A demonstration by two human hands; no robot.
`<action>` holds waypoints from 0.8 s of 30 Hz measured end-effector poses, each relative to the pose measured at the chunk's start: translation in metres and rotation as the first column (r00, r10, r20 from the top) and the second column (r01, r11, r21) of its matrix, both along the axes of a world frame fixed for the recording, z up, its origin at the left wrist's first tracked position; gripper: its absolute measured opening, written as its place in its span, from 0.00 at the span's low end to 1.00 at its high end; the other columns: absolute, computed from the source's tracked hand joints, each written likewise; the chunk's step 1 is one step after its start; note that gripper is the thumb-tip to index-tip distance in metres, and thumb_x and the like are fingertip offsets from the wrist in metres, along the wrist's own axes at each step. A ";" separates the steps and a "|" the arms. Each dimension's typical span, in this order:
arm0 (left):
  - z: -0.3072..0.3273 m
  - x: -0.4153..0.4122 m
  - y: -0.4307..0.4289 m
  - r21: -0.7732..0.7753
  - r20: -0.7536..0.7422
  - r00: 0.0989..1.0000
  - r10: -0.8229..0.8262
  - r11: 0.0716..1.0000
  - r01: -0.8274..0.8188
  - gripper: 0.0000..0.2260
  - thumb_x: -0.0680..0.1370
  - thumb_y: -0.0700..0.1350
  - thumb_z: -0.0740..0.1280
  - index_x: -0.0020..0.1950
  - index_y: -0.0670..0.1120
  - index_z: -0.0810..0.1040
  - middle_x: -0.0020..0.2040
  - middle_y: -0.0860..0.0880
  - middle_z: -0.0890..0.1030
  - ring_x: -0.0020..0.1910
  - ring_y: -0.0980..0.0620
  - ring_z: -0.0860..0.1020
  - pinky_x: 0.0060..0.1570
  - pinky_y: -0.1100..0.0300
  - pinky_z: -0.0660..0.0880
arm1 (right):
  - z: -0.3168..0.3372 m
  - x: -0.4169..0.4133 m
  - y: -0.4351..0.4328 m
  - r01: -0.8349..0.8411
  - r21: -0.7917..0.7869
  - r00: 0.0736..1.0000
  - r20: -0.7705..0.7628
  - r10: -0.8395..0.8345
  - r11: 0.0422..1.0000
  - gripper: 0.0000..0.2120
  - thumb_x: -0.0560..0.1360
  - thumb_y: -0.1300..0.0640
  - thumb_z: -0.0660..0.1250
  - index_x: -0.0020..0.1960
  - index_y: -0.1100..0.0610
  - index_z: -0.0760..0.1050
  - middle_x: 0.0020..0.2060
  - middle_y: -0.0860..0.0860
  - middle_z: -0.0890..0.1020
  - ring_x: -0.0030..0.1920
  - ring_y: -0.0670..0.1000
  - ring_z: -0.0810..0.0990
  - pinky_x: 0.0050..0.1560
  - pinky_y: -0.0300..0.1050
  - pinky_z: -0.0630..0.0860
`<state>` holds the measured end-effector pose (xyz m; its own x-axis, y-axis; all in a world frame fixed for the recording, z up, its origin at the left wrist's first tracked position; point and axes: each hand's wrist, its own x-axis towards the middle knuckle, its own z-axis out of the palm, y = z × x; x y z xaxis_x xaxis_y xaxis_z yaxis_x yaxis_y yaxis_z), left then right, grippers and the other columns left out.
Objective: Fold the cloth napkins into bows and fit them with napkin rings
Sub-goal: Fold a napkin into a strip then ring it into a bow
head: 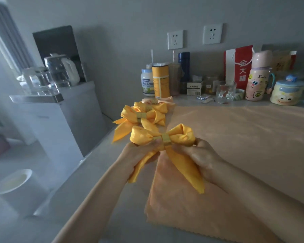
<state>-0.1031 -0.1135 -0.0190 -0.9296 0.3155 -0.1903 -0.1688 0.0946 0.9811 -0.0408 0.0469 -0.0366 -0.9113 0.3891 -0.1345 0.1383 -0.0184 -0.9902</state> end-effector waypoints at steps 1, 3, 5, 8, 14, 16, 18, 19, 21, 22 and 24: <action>0.001 -0.004 -0.011 -0.028 -0.001 0.998 0.061 0.998 -0.061 0.15 0.67 0.48 0.76 0.49 0.43 0.79 0.45 0.43 0.84 0.41 0.48 0.83 0.40 0.55 0.82 | -0.001 -0.010 -0.014 -0.011 0.008 1.000 -0.012 0.011 1.000 0.20 0.66 0.56 0.76 0.56 0.57 0.77 0.50 0.55 0.83 0.49 0.55 0.82 0.54 0.53 0.78; 0.000 -0.014 -0.035 -0.096 -0.045 0.976 0.214 0.971 -0.217 0.14 0.69 0.50 0.75 0.46 0.42 0.78 0.41 0.43 0.84 0.38 0.48 0.83 0.40 0.54 0.81 | -0.002 -0.035 -0.044 -0.030 0.043 0.999 -0.026 0.031 0.999 0.16 0.66 0.58 0.76 0.52 0.58 0.77 0.50 0.56 0.82 0.49 0.55 0.82 0.53 0.52 0.79; -0.004 -0.028 -0.054 -0.180 -0.150 0.933 0.326 0.919 -0.350 0.15 0.69 0.53 0.74 0.43 0.42 0.79 0.38 0.44 0.83 0.36 0.48 0.83 0.41 0.52 0.81 | -0.003 -0.060 -0.070 -0.027 0.124 0.999 -0.036 0.031 0.992 0.17 0.66 0.57 0.76 0.53 0.60 0.77 0.51 0.56 0.82 0.51 0.56 0.81 0.54 0.52 0.78; -0.007 -0.054 -0.065 -0.283 -0.260 0.909 0.324 0.875 -0.393 0.18 0.71 0.56 0.73 0.45 0.41 0.80 0.40 0.45 0.83 0.40 0.45 0.82 0.44 0.49 0.81 | -0.008 -0.092 -0.089 0.029 0.229 0.997 -0.069 -0.014 0.973 0.16 0.68 0.57 0.74 0.54 0.59 0.78 0.50 0.54 0.82 0.52 0.56 0.80 0.53 0.50 0.78; -0.007 -0.108 -0.050 -0.491 -0.368 0.925 0.096 0.824 -0.281 0.06 0.74 0.44 0.68 0.44 0.42 0.80 0.40 0.48 0.76 0.41 0.48 0.74 0.40 0.58 0.72 | -0.011 -0.127 -0.091 0.211 0.384 0.976 -0.130 -0.173 0.899 0.18 0.70 0.49 0.69 0.55 0.59 0.74 0.49 0.55 0.81 0.52 0.57 0.79 0.53 0.49 0.75; -0.012 -0.120 -0.042 -0.602 -0.434 0.898 0.073 0.718 -0.349 0.06 0.75 0.41 0.63 0.40 0.45 0.77 0.36 0.50 0.74 0.42 0.46 0.72 0.45 0.54 0.69 | -0.012 -0.135 -0.089 0.235 0.374 0.972 -0.105 -0.211 0.897 0.18 0.70 0.49 0.67 0.55 0.58 0.73 0.50 0.55 0.81 0.53 0.58 0.79 0.51 0.48 0.75; -0.016 -0.122 -0.034 -0.674 -0.527 0.848 0.057 0.580 -0.458 0.07 0.76 0.39 0.60 0.45 0.46 0.78 0.40 0.50 0.76 0.47 0.44 0.74 0.48 0.55 0.62 | -0.011 -0.139 -0.088 0.251 0.391 0.967 -0.062 -0.247 0.886 0.17 0.71 0.50 0.66 0.56 0.58 0.73 0.52 0.55 0.81 0.53 0.58 0.78 0.49 0.46 0.74; -0.019 -0.120 -0.031 -0.667 -0.585 0.809 0.056 0.535 -0.519 0.08 0.76 0.39 0.59 0.48 0.46 0.77 0.44 0.49 0.77 0.50 0.44 0.74 0.48 0.55 0.60 | -0.011 -0.141 -0.087 0.244 0.414 0.966 -0.029 -0.255 0.877 0.17 0.72 0.50 0.66 0.56 0.59 0.72 0.53 0.55 0.80 0.55 0.58 0.77 0.48 0.44 0.72; -0.026 -0.117 -0.027 -0.627 -0.662 0.748 0.047 0.513 -0.587 0.08 0.76 0.37 0.58 0.49 0.45 0.75 0.49 0.47 0.78 0.51 0.44 0.75 0.46 0.56 0.60 | -0.007 -0.141 -0.085 0.211 0.457 0.968 0.027 -0.251 0.864 0.17 0.73 0.51 0.66 0.58 0.60 0.71 0.57 0.56 0.78 0.59 0.58 0.75 0.47 0.43 0.68; -0.032 -0.115 -0.026 -0.616 -0.668 0.743 0.044 0.526 -0.586 0.07 0.76 0.37 0.58 0.48 0.44 0.75 0.49 0.46 0.78 0.50 0.43 0.74 0.44 0.57 0.62 | -0.005 -0.140 -0.084 0.183 0.485 0.970 0.054 -0.238 0.855 0.18 0.74 0.52 0.66 0.59 0.60 0.71 0.58 0.56 0.77 0.61 0.58 0.74 0.47 0.43 0.67; -0.036 -0.114 -0.027 -0.608 -0.658 0.752 0.032 0.566 -0.557 0.07 0.76 0.36 0.58 0.47 0.41 0.75 0.50 0.44 0.77 0.48 0.43 0.73 0.40 0.56 0.64 | -0.001 -0.141 -0.081 0.108 0.535 0.974 0.114 -0.198 0.838 0.17 0.75 0.53 0.66 0.59 0.60 0.73 0.59 0.57 0.77 0.60 0.59 0.75 0.47 0.42 0.68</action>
